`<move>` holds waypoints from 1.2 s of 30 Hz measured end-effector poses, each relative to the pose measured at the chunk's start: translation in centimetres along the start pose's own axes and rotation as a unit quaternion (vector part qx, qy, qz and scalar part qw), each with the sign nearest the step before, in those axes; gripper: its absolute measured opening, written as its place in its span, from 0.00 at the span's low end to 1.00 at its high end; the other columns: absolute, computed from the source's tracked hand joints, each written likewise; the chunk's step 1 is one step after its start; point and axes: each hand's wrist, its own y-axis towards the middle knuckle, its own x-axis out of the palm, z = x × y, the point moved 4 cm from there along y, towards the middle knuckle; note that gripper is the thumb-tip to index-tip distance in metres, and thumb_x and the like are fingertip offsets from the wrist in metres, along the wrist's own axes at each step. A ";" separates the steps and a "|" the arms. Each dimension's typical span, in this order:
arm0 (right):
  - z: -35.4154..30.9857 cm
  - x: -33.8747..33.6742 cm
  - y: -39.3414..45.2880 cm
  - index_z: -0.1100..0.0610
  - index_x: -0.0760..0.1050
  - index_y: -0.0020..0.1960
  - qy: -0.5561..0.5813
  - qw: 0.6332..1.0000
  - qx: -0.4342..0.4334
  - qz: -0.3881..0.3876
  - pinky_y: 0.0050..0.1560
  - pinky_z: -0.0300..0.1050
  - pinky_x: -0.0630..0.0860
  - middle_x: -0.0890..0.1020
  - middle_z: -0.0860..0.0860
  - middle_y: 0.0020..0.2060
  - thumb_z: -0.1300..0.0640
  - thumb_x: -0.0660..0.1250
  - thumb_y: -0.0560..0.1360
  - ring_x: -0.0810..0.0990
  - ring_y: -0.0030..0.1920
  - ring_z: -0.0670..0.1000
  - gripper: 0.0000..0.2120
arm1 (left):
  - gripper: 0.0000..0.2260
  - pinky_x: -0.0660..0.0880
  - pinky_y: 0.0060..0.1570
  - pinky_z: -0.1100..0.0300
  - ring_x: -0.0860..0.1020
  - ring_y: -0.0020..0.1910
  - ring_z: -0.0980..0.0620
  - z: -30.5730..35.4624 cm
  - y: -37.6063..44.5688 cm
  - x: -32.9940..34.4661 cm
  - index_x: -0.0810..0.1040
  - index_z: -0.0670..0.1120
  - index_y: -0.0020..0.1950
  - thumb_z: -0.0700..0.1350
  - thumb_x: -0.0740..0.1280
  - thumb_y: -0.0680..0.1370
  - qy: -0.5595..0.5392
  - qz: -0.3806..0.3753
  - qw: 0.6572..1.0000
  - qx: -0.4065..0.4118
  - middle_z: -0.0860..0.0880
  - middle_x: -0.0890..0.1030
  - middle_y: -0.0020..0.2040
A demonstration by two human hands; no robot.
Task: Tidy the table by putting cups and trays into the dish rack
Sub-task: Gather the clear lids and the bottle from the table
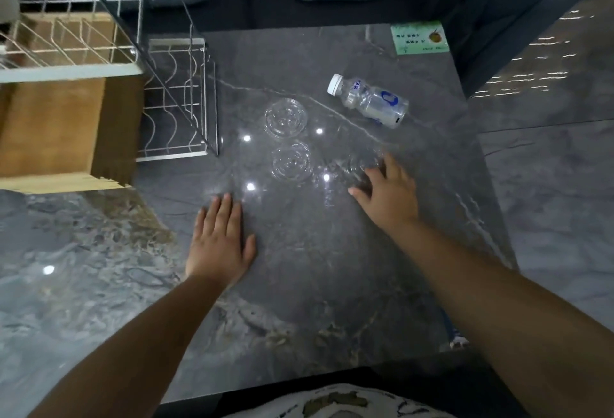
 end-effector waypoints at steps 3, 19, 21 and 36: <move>-0.1 -0.1 0.6 0.53 0.72 0.67 0.002 1.000 0.008 -0.006 0.70 0.59 0.60 0.60 0.61 0.75 0.40 0.65 0.75 0.61 0.73 0.63 0.25 | 0.33 0.50 0.75 0.44 0.58 0.77 0.41 0.0 0.0 -0.1 0.62 0.40 0.75 0.58 0.54 0.76 0.001 0.003 1.000 0.000 0.39 0.63 0.76; -11.0 1.0 3.9 0.57 0.76 0.60 0.068 0.982 -0.179 -0.001 0.69 0.59 0.66 0.65 0.61 0.73 0.44 0.69 0.72 0.66 0.70 0.65 0.22 | 0.32 0.52 0.75 0.44 0.58 0.77 0.42 -0.1 0.0 -0.6 0.66 0.40 0.74 0.57 0.56 0.75 -0.006 0.014 1.000 -0.002 0.40 0.64 0.76; -11.7 2.0 4.2 0.56 0.77 0.57 0.043 0.981 -0.190 -0.021 0.69 0.58 0.66 0.66 0.60 0.73 0.43 0.70 0.71 0.66 0.70 0.65 0.21 | 0.32 0.52 0.75 0.44 0.58 0.77 0.43 -0.1 -0.1 -0.6 0.65 0.40 0.75 0.57 0.56 0.76 -0.009 0.013 1.000 -0.004 0.40 0.64 0.76; -11.1 2.9 3.8 0.49 0.75 0.53 0.003 0.985 -0.173 0.022 0.60 0.55 0.69 0.75 0.54 0.62 0.34 0.70 0.64 0.73 0.62 0.59 0.24 | 0.32 0.51 0.76 0.44 0.56 0.78 0.43 -0.2 0.0 -0.5 0.63 0.41 0.76 0.58 0.55 0.77 -0.019 0.004 1.000 -0.003 0.41 0.62 0.77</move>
